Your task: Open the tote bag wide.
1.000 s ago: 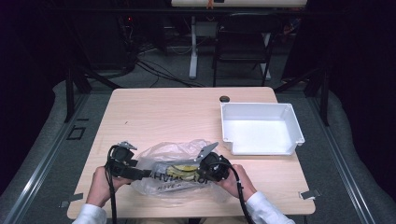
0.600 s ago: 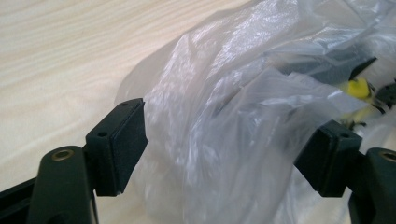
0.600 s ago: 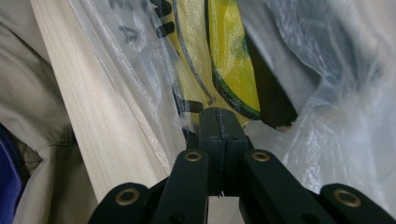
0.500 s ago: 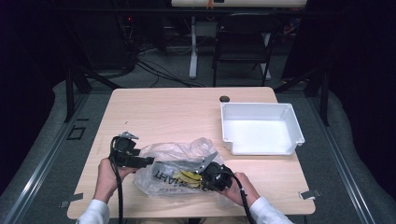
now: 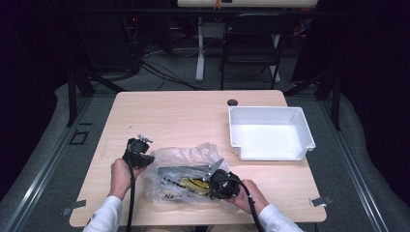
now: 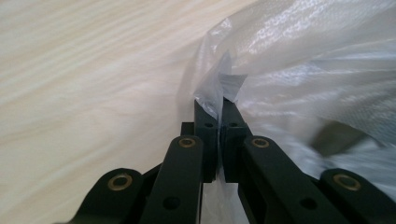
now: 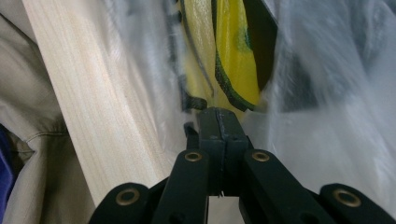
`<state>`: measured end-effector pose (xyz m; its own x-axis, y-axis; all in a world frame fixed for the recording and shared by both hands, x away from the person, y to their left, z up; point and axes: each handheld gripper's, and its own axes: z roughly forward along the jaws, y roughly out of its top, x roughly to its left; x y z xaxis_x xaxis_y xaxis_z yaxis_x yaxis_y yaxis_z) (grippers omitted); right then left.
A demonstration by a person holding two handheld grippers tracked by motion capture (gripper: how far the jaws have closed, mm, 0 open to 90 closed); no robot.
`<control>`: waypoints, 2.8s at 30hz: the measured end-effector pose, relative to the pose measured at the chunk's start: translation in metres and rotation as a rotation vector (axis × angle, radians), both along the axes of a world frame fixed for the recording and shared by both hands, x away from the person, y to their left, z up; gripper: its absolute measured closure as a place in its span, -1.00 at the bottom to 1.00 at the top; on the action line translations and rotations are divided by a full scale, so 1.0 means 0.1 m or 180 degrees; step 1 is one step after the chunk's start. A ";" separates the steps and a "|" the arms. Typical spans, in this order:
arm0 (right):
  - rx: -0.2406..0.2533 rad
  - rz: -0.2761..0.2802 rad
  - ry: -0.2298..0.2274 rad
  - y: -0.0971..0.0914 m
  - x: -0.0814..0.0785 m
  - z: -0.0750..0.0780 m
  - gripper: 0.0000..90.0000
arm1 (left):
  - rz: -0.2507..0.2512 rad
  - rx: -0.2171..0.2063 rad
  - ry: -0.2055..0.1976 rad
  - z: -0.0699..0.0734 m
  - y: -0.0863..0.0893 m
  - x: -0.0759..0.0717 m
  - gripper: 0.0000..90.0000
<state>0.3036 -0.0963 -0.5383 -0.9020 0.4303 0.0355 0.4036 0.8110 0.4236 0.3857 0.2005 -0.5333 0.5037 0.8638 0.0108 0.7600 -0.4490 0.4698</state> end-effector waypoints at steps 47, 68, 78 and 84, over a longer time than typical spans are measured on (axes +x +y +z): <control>0.0103 -0.1100 -0.0289 -0.21 0.63 0.04 1.00 | -0.0653 0.0187 0.0552 0.05 -0.06 -0.69 0.90; 0.0219 -0.1004 -0.0302 -0.29 0.45 0.17 1.00 | -0.0460 0.0053 0.0410 0.09 0.09 -0.58 0.86; -0.0206 -0.0992 -0.0256 -0.24 0.55 -0.03 1.00 | -0.0337 0.0357 0.0670 -0.12 0.08 -0.39 0.89; -0.0165 -0.0864 -0.0082 -0.33 0.50 0.02 0.72 | -0.0322 0.0203 0.0701 -0.02 0.17 -0.47 0.30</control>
<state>0.3540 -0.1289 -0.5361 -0.7537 0.6571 -0.0144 0.5987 0.6955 0.3973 0.3382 0.2172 -0.5348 0.5837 0.8101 -0.0559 0.7907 -0.5514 0.2659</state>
